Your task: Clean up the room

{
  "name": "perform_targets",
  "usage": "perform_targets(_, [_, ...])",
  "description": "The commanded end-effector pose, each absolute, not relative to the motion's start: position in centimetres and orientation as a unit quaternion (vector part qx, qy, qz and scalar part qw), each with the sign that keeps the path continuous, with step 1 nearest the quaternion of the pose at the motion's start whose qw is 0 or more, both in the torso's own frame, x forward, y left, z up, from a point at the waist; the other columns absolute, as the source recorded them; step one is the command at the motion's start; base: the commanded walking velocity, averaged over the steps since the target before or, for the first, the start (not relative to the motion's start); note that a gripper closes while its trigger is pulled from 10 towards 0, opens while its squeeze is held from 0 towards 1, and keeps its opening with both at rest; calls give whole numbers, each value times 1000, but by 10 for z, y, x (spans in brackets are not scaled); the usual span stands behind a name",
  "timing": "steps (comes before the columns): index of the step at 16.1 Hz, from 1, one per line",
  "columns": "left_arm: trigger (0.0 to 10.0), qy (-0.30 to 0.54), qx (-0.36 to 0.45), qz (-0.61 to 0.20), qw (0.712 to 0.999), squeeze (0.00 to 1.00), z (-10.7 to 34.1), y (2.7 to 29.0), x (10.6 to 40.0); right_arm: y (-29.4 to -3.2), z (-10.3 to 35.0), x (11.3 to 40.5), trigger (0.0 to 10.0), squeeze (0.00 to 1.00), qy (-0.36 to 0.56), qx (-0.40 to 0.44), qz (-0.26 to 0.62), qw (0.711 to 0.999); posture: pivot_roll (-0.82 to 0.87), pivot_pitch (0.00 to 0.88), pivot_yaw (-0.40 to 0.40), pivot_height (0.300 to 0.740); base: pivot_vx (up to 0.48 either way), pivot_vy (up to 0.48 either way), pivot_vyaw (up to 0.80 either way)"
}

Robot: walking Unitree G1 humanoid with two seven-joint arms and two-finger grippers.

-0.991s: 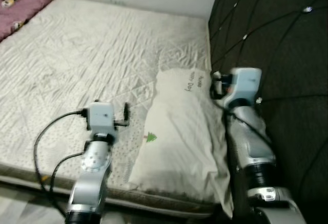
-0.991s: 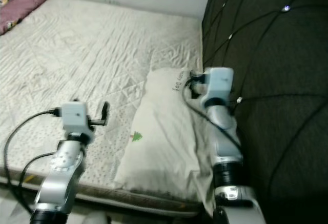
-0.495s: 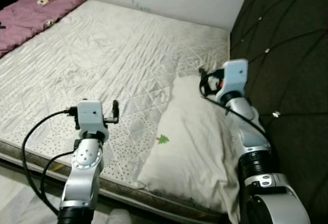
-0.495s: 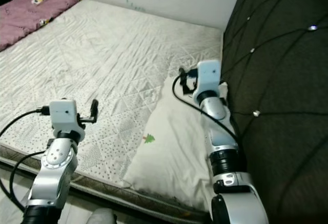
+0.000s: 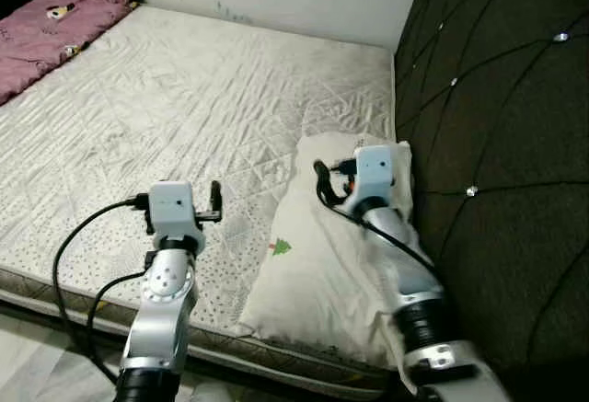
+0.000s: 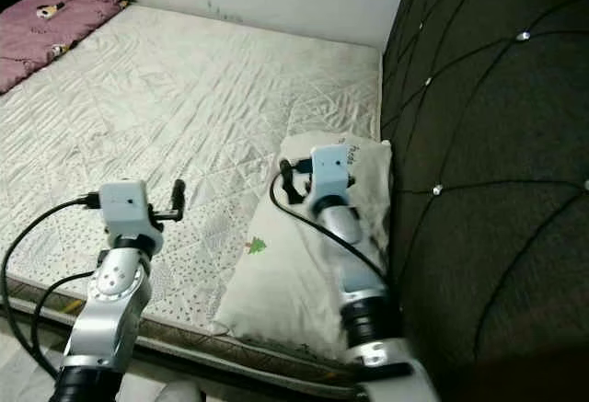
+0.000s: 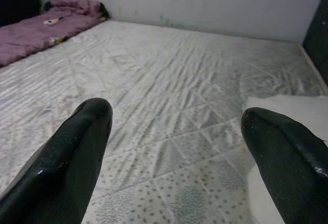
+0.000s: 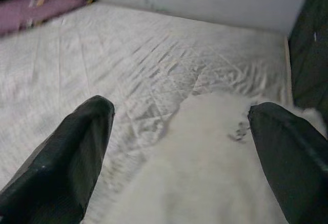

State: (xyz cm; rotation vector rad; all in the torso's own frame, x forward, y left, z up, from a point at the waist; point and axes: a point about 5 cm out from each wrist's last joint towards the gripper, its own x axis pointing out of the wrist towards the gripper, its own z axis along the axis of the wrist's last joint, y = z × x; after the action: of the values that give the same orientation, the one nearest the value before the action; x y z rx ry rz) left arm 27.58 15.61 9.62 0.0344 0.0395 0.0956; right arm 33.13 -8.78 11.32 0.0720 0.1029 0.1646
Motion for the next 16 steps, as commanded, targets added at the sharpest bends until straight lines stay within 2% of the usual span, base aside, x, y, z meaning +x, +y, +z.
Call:
perform_targets(1, [10000,15,18,53,998,0,98,159,273,-95,121,332,10000,0,31,42,46,998,107,0,-57,740,0,0,0])
perform_targets(4, [10000,12,1,51,999,0,99,157,269,-120,118,326,10000,0,19,38,23,999,93,0,-55,740,0,0,0])
perform_targets(5, [10000,14,-3,72,997,0,99,166,267,-135,118,324,10000,0,16,35,16,999,85,0,-59,740,0,0,0])
perform_targets(6, [10000,18,-18,77,997,0,98,169,266,-140,119,325,10000,0,13,35,10,999,84,0,-59,740,0,0,0])
perform_targets(7, [10000,20,-39,81,996,0,96,174,265,-144,124,326,10000,0,-1,41,1,999,91,0,-59,740,0,0,0])
perform_targets(10, [10000,-5,-32,78,996,0,101,178,259,-155,128,317,10000,0,-26,24,-13,999,102,0,-59,740,0,0,0])
perform_targets(14, [10000,25,-11,97,995,0,89,184,250,-170,107,294,10000,0,15,11,-29,999,81,0,-57,740,0,0,0])
perform_targets(16, [10000,32,-4,110,993,0,85,182,250,-171,106,294,10000,0,22,11,-37,999,80,0,-56,740,0,0,-656])
